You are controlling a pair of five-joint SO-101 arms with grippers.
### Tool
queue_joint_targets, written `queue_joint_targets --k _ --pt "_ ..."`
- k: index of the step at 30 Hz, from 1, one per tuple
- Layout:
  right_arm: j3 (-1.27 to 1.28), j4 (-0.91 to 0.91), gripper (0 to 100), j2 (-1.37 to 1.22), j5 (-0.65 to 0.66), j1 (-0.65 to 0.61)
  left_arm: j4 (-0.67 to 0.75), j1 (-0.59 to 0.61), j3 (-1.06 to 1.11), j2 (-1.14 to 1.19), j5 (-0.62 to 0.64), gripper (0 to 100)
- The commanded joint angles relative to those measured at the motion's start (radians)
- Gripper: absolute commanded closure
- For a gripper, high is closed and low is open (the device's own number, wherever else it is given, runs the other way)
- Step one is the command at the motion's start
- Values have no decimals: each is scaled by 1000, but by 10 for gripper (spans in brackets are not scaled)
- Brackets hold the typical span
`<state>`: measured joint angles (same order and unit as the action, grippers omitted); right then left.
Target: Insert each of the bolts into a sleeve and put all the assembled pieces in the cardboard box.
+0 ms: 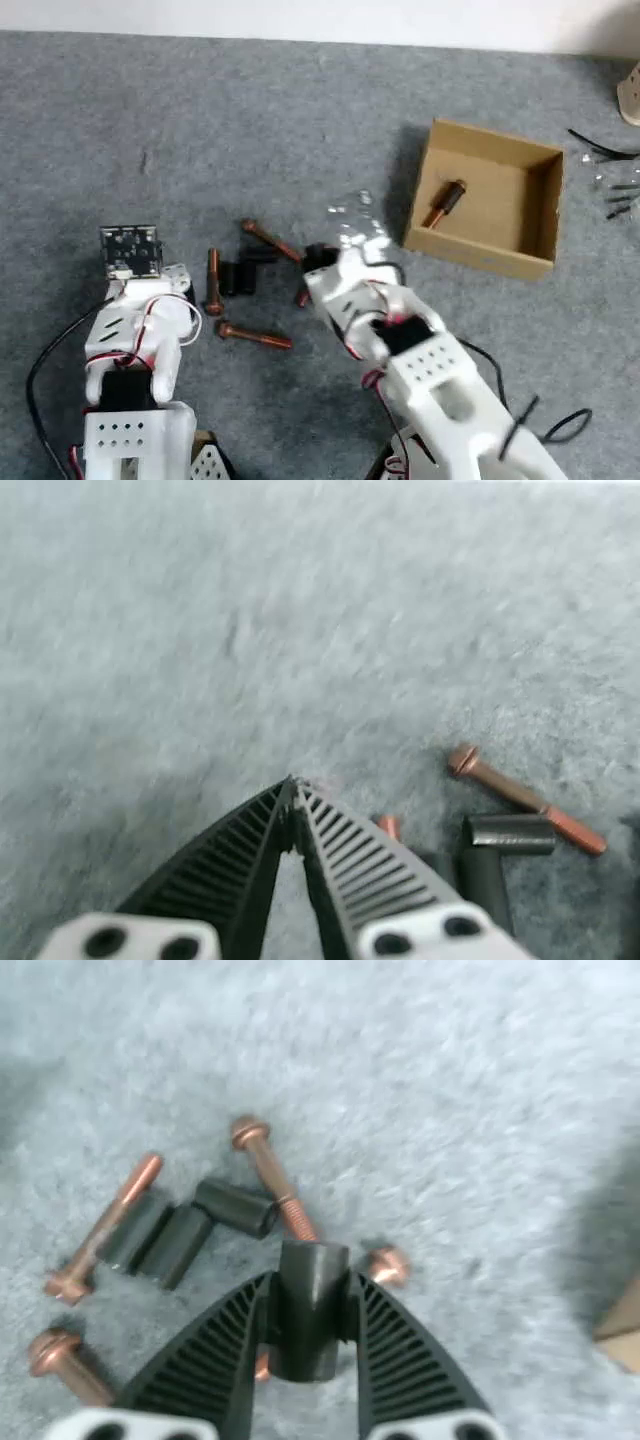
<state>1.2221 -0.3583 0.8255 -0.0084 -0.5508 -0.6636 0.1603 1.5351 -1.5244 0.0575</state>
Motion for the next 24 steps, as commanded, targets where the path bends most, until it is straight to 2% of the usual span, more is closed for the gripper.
queue_joint_targets --k 1,8,12,18,24 --pt "41 10 995 134 15 54 133 -99 30 15 8 993" --pt "97 15 995 166 15 114 147 -200 -19 16 9 992" --pt "162 136 995 166 15 145 143 -219 -111 47 75 992" --pt "202 196 995 166 15 154 141 -300 -278 433 91 992" --pt "202 196 995 166 15 154 140 -302 -476 839 311 992"
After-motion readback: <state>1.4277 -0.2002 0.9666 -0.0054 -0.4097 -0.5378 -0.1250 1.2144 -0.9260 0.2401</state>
